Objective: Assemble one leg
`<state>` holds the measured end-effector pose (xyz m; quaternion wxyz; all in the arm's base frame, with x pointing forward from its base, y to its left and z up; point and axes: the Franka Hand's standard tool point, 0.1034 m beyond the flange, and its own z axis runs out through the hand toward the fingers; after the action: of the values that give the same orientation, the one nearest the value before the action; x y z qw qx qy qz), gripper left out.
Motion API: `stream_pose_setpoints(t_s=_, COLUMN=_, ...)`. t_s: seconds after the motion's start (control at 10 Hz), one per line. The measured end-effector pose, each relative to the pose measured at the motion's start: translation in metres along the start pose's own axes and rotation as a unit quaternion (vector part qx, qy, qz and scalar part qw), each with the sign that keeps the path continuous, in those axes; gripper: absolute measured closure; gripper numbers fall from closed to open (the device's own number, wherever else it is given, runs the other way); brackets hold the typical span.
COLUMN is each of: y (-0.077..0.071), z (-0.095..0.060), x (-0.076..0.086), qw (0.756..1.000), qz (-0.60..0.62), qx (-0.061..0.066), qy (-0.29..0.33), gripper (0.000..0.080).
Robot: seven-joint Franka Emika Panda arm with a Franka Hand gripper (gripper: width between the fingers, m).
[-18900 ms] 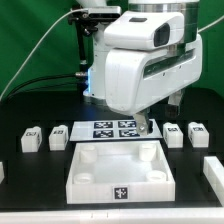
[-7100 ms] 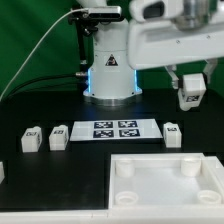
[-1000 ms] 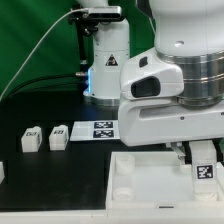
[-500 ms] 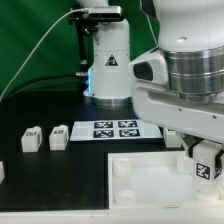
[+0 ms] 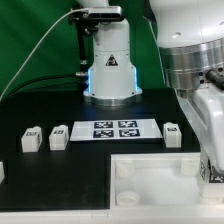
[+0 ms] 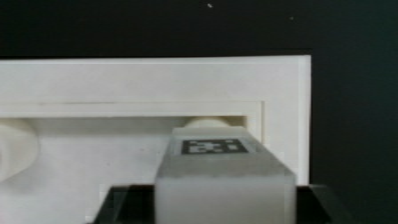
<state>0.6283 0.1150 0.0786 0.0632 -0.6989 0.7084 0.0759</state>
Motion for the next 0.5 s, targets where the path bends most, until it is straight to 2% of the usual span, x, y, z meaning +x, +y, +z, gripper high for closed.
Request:
stream_pose_setpoints(t_s=0.1, y=0.0002, z=0.0005, x=0.0, qw=1.0, qz=-0.023, qx=0.0, qy=0.0, gripper=0.0508)
stream_pose_setpoints(t_s=0.2, y=0.0008, z=0.001, x=-0.0009, qw=0.999, qz=-0.046, qx=-0.003, qy=0.002, gripper=0.0349)
stream_pose_setpoints(t_s=0.3, y=0.0006, z=0.0005, x=-0.0037, qw=0.99, qz=-0.144, qx=-0.01, qy=0.007, gripper=0.0349)
stream_pose_setpoints(t_s=0.4, y=-0.0005, z=-0.001, x=-0.004, qw=0.976, qz=-0.217, qx=-0.014, qy=0.007, gripper=0.0194)
stream_pose_setpoints(t_s=0.5, y=-0.0005, z=-0.0007, x=-0.0029, qw=0.966, qz=-0.259, qx=-0.014, qy=0.007, gripper=0.0164)
